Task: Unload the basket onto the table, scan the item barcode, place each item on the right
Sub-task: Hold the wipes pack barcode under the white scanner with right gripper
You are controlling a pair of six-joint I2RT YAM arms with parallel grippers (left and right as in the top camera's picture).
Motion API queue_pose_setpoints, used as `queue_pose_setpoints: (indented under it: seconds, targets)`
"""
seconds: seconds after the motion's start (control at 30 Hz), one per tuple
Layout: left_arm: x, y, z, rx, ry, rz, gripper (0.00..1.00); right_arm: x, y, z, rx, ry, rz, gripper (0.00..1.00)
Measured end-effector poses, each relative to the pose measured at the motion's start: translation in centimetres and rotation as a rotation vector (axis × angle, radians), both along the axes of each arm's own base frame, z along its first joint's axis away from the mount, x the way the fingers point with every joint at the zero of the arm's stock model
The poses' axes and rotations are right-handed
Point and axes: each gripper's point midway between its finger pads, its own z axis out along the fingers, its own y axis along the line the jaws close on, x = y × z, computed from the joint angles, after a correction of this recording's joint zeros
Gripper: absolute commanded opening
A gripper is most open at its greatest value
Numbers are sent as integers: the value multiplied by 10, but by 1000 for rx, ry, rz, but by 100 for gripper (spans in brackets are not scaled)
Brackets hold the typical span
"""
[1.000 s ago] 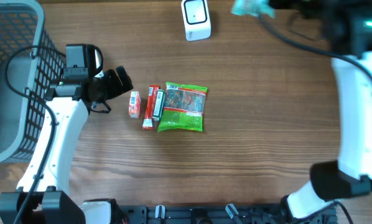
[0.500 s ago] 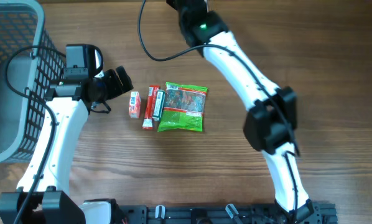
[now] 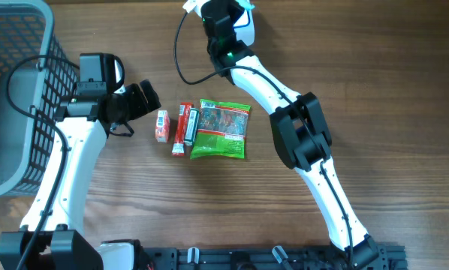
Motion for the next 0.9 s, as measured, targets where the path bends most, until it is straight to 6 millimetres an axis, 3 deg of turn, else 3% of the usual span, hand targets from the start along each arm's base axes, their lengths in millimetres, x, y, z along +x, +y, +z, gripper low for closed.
queue_pose_setpoints:
  seconds: [0.17, 0.33, 0.6, 0.8, 0.9]
  targets:
    - [0, 0, 0, 0, 0, 0, 100, -5, -5, -16, 43, 72, -38, 4]
    - [0, 0, 0, 0, 0, 0, 100, -5, -7, -17, 96, 68, -61, 4]
    - [0, 0, 0, 0, 0, 0, 100, 5, -6, 44, 231, -197, -66, 4]
    - [0, 0, 0, 0, 0, 0, 100, 0, -10, 6, 266, -64, -112, 4]
    - [0, 0, 0, 0, 0, 0, 100, -1, -12, 3, 365, -68, -145, 4]
